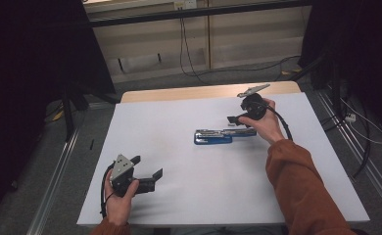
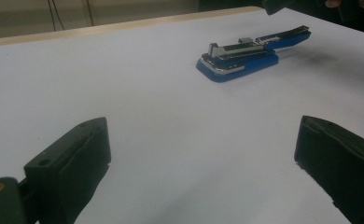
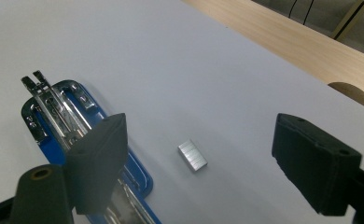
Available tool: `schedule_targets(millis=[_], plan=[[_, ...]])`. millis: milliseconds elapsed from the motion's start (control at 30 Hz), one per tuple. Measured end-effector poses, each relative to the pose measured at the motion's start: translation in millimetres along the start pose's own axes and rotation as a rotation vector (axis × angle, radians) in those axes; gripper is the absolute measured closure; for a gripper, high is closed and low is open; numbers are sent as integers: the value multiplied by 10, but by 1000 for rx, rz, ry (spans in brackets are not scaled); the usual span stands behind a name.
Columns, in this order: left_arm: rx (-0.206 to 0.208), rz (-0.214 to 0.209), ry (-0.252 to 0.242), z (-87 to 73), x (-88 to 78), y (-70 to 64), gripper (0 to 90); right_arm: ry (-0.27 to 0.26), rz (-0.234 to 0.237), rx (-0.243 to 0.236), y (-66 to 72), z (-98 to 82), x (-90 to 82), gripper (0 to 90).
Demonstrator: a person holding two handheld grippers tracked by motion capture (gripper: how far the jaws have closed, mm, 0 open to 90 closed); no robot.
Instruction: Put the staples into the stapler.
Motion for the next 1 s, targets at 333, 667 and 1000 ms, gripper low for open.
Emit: schedule_targets(millis=[333,667,1000], plan=[[7,-3,8,-2,5,-1,37,45,2,-20,-78,44,109,230],[8,-6,12,-6,8,0,38,98,27,-74,-67,79,208,300],[4,-6,9,-6,10,3,37,179,35,-139,-30,55,335,383]])
Point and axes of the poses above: each handheld gripper's, and its own axes: x roughly forward along the jaws, z roughly out of its top, y roughly to its left, the point moved 4 cm from there along x, roughly forward along the jaws, and after that the axes turned 12 degrees about -x, right-handed, at the moved point
